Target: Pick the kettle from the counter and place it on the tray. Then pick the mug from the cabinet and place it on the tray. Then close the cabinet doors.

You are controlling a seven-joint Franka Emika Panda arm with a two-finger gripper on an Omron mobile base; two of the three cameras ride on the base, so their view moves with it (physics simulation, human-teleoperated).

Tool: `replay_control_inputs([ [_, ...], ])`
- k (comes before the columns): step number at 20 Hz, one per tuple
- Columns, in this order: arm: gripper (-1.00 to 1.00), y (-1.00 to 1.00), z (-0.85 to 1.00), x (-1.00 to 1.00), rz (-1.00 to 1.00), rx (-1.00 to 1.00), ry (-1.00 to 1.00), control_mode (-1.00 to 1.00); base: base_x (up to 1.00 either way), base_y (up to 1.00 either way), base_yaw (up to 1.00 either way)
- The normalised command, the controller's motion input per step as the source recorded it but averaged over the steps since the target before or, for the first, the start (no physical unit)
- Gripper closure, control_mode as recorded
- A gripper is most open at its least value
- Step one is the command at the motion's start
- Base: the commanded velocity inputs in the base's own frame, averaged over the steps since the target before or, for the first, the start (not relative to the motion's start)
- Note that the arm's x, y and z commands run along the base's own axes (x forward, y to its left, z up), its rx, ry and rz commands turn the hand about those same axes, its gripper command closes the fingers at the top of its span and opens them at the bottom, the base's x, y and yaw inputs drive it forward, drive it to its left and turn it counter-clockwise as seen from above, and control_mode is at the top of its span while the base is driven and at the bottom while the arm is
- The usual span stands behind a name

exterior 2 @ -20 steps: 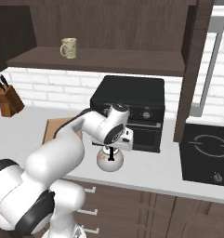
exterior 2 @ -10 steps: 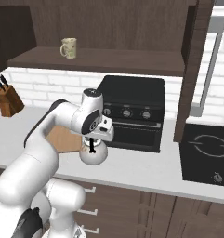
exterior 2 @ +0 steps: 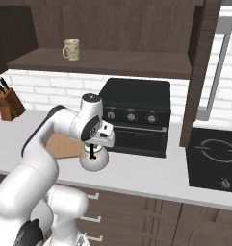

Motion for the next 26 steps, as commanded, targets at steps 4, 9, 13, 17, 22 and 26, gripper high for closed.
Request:
replay_control_inputs([
  [4,1.0,0.97,0.0,0.0,0.0,0.0,0.0,-1.0,0.0,0.0,0.0],
  [9,1.0,1.0,0.0,0.18,0.0,0.0,0.0,-1.0,0.0,0.0,0.0],
  [13,1.0,1.0,-0.01,0.6,-0.02,0.0,0.0,-1.0,0.0,0.0,0.0],
  [17,1.0,0.96,-0.02,0.71,-0.05,0.0,0.0,-1.0,0.0,0.0,0.0],
  [22,1.0,0.69,-0.01,0.83,-0.07,0.0,0.0,-1.0,0.0,0.0,0.0],
  [26,1.0,0.44,0.0,0.84,-0.08,0.0,0.0,-1.0,0.0,0.0,0.0],
])
